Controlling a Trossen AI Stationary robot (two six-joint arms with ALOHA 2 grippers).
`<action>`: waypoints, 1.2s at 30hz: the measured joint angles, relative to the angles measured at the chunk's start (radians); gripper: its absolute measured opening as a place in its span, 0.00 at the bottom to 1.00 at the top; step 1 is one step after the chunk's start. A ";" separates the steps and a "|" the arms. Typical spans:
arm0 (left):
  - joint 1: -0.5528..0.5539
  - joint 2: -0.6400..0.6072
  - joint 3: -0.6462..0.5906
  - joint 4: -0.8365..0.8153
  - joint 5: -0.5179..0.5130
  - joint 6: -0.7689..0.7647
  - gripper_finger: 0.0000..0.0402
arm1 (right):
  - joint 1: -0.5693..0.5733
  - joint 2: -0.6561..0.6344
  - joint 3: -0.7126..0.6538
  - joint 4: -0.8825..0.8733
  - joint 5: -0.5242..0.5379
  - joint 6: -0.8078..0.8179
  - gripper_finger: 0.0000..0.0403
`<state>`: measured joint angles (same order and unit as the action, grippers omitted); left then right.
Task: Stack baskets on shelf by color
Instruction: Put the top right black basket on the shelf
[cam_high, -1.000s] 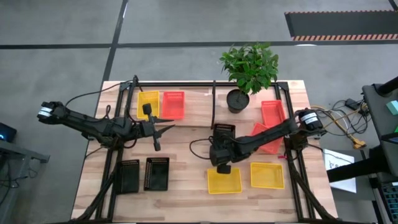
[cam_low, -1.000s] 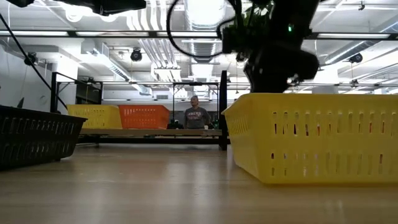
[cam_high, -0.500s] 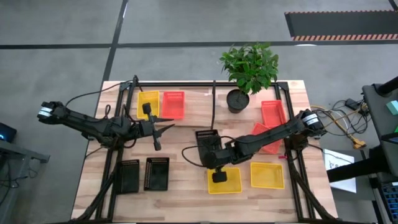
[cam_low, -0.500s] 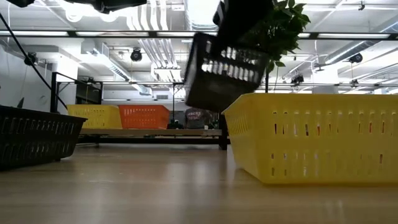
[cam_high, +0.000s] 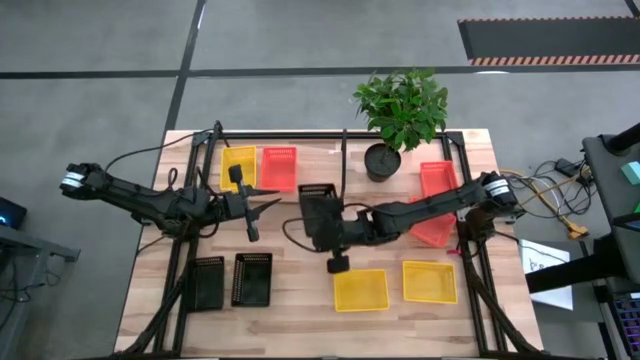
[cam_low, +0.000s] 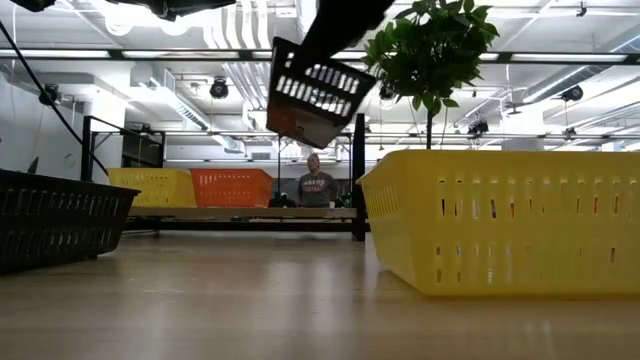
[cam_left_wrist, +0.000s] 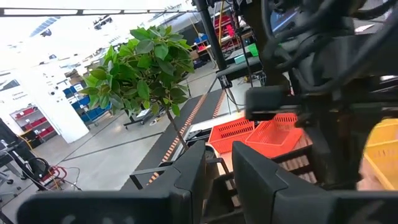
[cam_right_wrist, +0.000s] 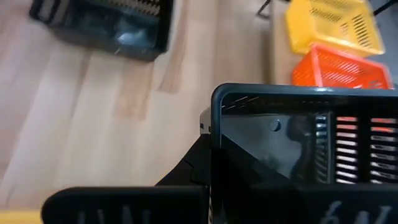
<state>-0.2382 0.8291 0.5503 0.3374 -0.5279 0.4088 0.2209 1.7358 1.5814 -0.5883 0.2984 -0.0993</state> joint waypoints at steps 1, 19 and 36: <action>0.000 0.000 0.000 0.000 0.000 0.000 0.16 | -0.012 0.000 0.000 0.015 0.001 -0.008 0.02; 0.000 0.001 0.000 0.022 -0.002 0.012 0.16 | -0.195 0.129 0.046 0.119 0.021 -0.122 0.02; 0.000 0.004 0.000 0.024 0.001 0.018 0.16 | -0.305 0.307 0.318 -0.199 -0.013 -0.110 0.02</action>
<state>-0.2382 0.8330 0.5507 0.3617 -0.5270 0.4271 -0.0845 2.0430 1.8998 -0.7872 0.2854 -0.2096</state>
